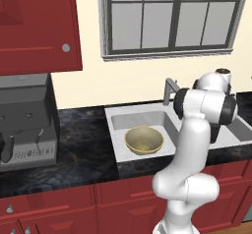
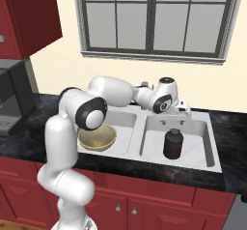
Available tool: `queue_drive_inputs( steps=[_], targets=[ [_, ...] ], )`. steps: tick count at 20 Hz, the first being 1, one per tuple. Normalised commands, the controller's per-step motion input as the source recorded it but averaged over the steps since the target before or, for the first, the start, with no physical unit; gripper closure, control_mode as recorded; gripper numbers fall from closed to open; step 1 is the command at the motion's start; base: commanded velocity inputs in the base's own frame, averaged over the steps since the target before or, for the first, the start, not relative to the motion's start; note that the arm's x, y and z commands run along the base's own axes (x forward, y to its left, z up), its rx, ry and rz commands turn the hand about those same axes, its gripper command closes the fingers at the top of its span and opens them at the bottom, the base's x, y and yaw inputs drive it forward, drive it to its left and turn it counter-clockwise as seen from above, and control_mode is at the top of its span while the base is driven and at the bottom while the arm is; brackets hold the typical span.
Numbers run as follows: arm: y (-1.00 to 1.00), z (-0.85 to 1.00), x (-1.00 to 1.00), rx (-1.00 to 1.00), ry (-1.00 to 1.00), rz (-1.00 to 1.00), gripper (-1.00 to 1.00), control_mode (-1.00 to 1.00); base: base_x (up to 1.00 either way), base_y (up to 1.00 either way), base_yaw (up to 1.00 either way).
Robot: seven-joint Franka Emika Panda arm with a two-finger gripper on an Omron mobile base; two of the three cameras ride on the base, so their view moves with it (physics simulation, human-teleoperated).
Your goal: Place the bowl in the left basin and the jug in the right basin of the sink.
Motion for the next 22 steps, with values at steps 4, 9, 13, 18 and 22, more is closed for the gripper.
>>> queue_drive_inputs(
  steps=[4, 9, 13, 18, 22],
  targets=[
    [0.62, 0.37, -0.59, 0.01, -0.32, -0.09, -1.00, -1.00, 0.00, 0.00, 0.00],
    [0.72, 0.47, -0.57, 0.01, -0.20, -0.09, -1.00, -1.00, 0.00, 0.00, 0.00],
    [0.75, 0.53, -0.58, 0.01, -0.10, -0.09, -1.00, -1.00, 0.00, 0.00, 0.00],
    [0.85, 0.47, -0.56, 0.00, 0.00, -0.04, -1.00, -1.00, 0.00, 0.00, 0.00],
    [0.86, 0.09, -0.39, 0.01, 0.14, -0.01, -1.00, -1.00, 0.00, 0.00, 0.00]
  ],
)
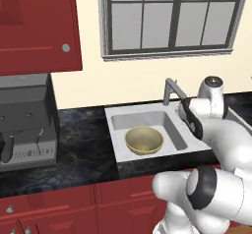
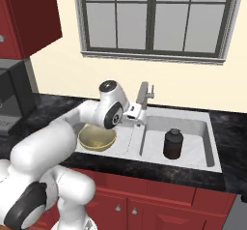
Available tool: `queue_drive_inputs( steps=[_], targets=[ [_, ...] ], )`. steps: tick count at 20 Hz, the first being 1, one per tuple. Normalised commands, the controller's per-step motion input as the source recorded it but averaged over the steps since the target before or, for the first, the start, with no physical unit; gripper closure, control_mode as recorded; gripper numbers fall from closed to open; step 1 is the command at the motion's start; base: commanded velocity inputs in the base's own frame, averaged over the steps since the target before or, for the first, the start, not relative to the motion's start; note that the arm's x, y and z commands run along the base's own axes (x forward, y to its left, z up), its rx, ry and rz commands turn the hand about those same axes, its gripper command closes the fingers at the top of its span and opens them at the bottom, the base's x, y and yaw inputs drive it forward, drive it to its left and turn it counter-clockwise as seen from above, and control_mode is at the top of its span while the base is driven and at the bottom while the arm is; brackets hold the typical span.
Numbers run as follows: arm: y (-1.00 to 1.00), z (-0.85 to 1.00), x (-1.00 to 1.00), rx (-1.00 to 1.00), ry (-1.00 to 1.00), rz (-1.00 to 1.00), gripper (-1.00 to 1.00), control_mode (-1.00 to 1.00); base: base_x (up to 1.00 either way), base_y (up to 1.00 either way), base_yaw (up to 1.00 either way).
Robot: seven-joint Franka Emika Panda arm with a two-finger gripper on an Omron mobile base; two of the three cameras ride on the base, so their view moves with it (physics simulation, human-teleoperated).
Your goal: Place the bowl in the left basin and the jug in the right basin of the sink.
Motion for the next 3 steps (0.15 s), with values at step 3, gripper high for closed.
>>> queue_drive_inputs(
  steps=[3],
  targets=[
    [0.83, 0.20, -0.54, 0.03, 0.10, 0.00, -1.00, -1.00, 0.00, 0.00, 0.00]
  ],
)
